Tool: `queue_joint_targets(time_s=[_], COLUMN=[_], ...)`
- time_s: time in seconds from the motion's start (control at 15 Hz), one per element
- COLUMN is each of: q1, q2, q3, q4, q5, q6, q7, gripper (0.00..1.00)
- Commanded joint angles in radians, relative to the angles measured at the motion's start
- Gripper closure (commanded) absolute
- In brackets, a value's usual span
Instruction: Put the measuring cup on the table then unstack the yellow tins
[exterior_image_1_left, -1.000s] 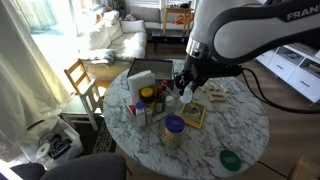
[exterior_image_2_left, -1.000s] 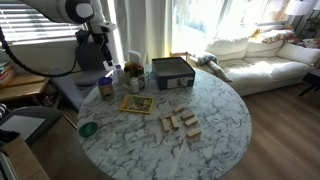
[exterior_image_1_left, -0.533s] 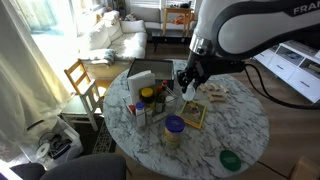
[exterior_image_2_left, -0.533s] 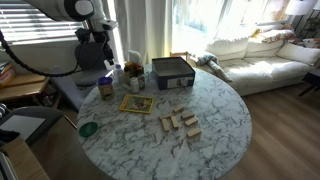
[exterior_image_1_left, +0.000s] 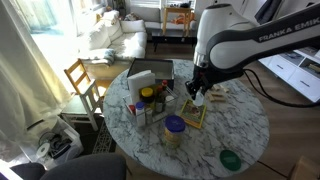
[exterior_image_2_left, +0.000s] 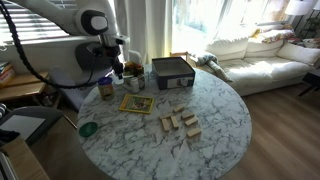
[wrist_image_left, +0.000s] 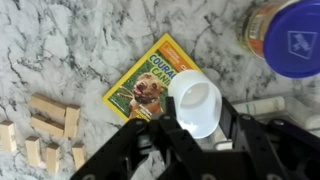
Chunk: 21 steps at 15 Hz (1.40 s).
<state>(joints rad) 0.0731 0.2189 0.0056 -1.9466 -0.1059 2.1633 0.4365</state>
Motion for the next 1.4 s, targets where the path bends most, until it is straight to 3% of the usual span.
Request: queue_joint_targets(time_s=[0.0,0.4,1.07,1.13,1.2,1.33], q1=[-0.066,-0.142,-0.179,-0.176,-0.177,-0.164], q2=[0.088,0.138,0.168,0.160,0.142,0.095], q3=[-0.011,-0.032,-0.043,-0.041,-0.032,-0.027], q4=[-0.003,-0.041,-0.189,-0.202,-0.207,-0.218], q5=[0.084,0.115,0.170,0.179,0.200,0.215], q6=[0.036,0.053,0.212,0.232,0.216,0.199], q7=[-0.229,-0.461,-0.477,-0.465,-0.467,-0.449], gripper=[0.81,0.81,0.81,0.49,0.29,0.17])
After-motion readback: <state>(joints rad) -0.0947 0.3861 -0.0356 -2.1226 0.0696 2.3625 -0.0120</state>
